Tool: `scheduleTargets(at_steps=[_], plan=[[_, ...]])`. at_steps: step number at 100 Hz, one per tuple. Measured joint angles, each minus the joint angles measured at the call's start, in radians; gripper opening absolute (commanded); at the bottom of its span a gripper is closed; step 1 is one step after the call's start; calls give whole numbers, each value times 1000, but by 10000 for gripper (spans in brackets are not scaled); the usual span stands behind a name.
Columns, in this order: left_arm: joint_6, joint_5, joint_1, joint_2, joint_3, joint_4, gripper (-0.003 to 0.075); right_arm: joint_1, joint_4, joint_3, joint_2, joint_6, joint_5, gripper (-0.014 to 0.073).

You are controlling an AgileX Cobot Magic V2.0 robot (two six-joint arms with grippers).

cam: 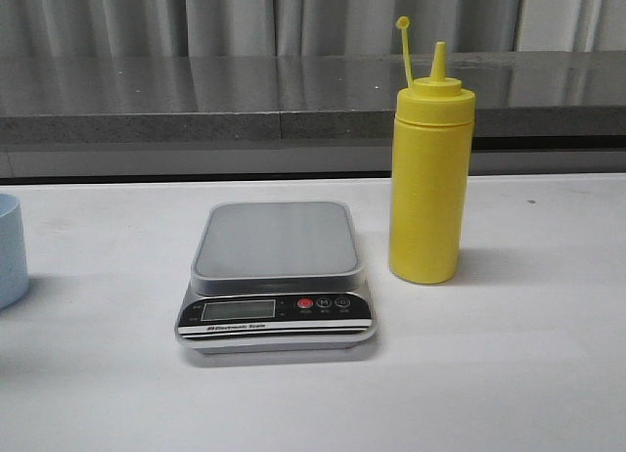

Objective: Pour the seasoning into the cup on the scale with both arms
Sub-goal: 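Move the left gripper above the light blue cup, then grasp the light blue cup with the left gripper and lift it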

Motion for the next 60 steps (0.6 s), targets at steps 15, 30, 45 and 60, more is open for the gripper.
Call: scheduleTargets(at_steps=[15,30,45,60], plan=[[0,19,0,43,-13,52,118,0,0,0,0,0,0,-67],[0,25,0,64,-13,55,385,0,0,0,0,0,0,-67],[0,27,0,66,-15,55,484,0,0,0,0,0,0,-67],[0,27,0,74,-15,55,484,0,0,0,0,0,0,-67]])
